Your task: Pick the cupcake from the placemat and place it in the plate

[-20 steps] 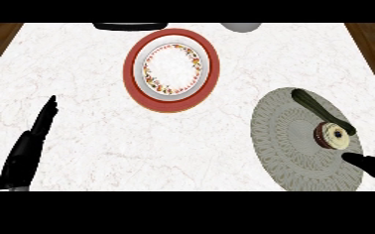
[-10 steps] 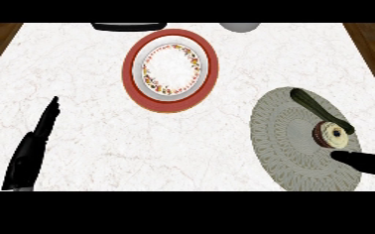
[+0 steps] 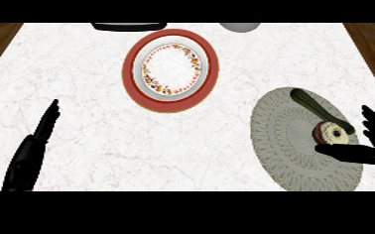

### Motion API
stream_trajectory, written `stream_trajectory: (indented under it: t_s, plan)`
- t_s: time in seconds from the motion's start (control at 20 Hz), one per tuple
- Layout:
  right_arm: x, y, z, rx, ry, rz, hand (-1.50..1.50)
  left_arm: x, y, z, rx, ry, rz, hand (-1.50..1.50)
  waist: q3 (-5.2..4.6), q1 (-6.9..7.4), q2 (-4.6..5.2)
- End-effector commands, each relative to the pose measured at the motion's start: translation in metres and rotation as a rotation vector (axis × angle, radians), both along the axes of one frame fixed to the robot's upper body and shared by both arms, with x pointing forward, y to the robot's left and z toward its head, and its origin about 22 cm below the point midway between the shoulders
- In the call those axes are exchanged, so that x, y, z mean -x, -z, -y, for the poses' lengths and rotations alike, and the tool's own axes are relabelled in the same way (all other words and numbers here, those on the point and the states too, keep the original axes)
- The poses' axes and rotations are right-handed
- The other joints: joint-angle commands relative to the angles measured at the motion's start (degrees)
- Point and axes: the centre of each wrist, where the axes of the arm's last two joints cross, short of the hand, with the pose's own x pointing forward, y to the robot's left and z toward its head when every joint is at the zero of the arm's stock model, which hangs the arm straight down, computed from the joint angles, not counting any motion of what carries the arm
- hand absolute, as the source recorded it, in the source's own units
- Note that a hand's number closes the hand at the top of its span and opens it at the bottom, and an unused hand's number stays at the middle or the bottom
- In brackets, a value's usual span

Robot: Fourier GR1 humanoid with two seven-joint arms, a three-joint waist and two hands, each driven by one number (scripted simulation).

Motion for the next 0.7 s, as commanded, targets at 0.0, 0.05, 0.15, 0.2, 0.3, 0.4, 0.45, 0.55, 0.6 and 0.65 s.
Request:
stream_trajectory:
  t_s: [0.0,0.05,0.15,0.2,0.3,0.4,0.45,0.55,0.6,0.65]
  plan:
    - [-0.008,0.008,0.011,-0.024,-0.004,-0.004,-1.50,0.006,0.004,-0.001,0.001,-0.009,0.030,0.00,0.00,-0.08,-0.01]
    - [0.011,0.023,-0.003,-0.004,-0.020,-0.019,-1.50,-0.020,-0.001,-0.006,0.001,-0.026,0.026,0.00,-0.01,-0.43,0.00]
    - [0.012,0.019,0.016,-0.009,0.006,-0.009,-1.50,-0.019,-0.008,-0.008,0.015,-0.005,-0.007,0.00,0.00,-0.41,-0.02]
    - [0.002,0.020,-0.009,-0.008,-0.005,-0.015,-1.50,-0.017,0.000,-0.019,0.008,-0.012,-0.002,0.00,-0.01,-0.28,0.00]
    - [-0.008,0.032,0.004,-0.015,-0.003,-0.021,-1.50,-0.020,-0.006,0.002,-0.004,-0.014,0.012,0.00,0.00,-0.16,0.01]
    - [-0.002,0.049,-0.004,-0.016,-0.019,-0.012,-1.50,-0.014,-0.005,-0.008,-0.001,-0.021,-0.007,0.00,0.01,-0.14,0.00]
    - [-0.001,0.035,-0.015,-0.009,-0.028,-0.008,-1.50,-0.019,0.007,0.002,0.016,0.004,-0.006,0.00,-0.01,-0.28,-0.01]
    - [-0.003,0.047,0.006,-0.032,-0.010,0.073,1.50,0.006,0.010,-0.009,-0.001,0.006,-0.002,0.00,0.01,-0.07,-0.01]
    - [-0.017,0.044,-0.011,-0.011,-0.020,0.073,1.50,-0.015,0.002,-0.007,0.011,-0.005,-0.007,0.00,0.00,-0.14,0.01]
    - [0.008,0.025,0.013,-0.006,-0.029,0.074,1.50,0.003,0.000,-0.006,0.002,-0.004,-0.004,0.00,0.00,-0.26,-0.07]
